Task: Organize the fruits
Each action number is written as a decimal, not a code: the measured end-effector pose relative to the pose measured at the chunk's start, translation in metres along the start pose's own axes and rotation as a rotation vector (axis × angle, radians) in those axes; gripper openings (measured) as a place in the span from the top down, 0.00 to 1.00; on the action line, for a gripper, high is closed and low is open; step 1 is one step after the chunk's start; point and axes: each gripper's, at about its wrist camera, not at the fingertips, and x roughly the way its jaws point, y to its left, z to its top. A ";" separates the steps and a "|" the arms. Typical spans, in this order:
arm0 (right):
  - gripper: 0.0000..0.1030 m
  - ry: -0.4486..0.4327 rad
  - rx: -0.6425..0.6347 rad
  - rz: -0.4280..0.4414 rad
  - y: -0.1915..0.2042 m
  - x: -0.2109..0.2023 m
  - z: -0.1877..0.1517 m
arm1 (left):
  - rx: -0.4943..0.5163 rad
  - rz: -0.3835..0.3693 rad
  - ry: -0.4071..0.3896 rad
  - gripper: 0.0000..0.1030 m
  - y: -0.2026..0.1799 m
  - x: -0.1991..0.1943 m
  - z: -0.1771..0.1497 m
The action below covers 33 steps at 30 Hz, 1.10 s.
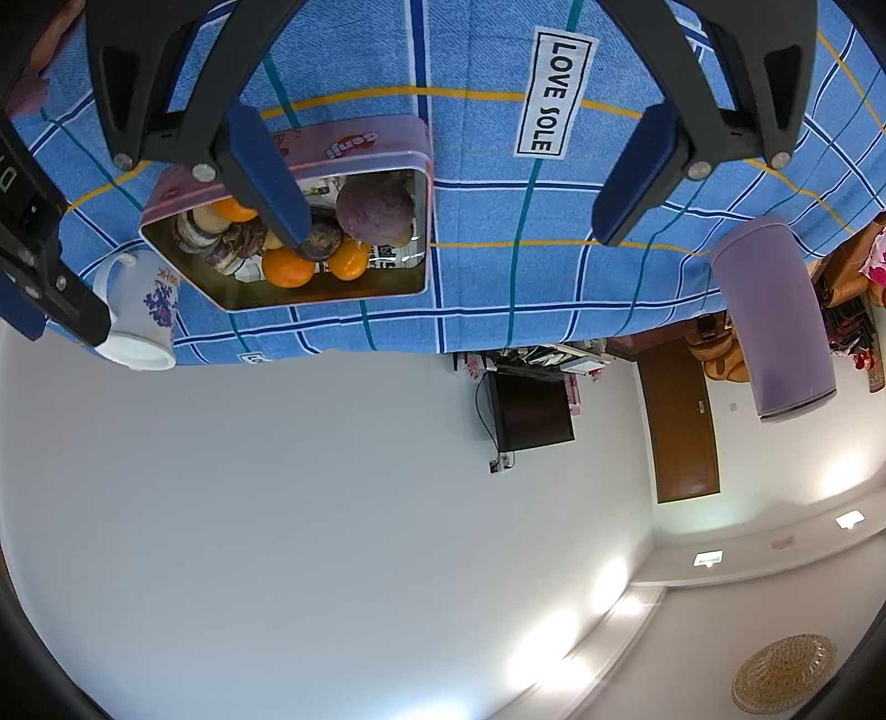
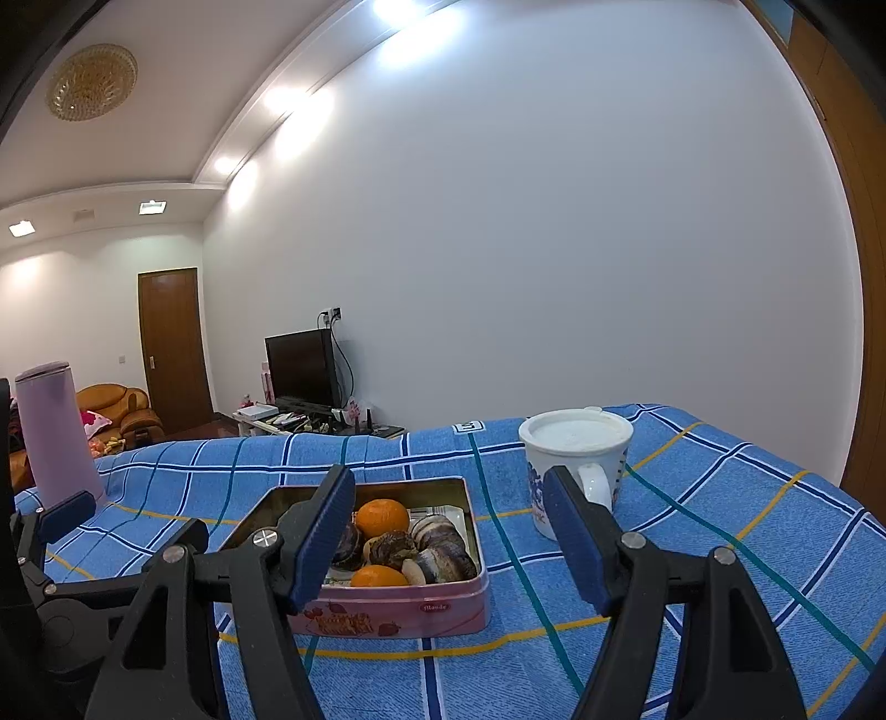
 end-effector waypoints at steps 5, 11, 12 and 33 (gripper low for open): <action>0.30 -0.001 0.000 0.000 0.000 0.000 0.000 | 0.001 0.001 0.001 0.00 0.000 0.000 0.000; 0.30 0.001 -0.001 0.000 0.000 0.000 0.000 | -0.007 0.003 0.017 0.00 0.001 0.002 -0.001; 0.30 0.001 -0.001 0.000 0.000 0.000 0.000 | -0.009 0.006 0.020 0.00 0.001 0.003 -0.001; 0.30 0.019 0.002 -0.012 -0.001 0.005 -0.002 | -0.016 -0.007 0.051 0.00 0.002 0.007 -0.001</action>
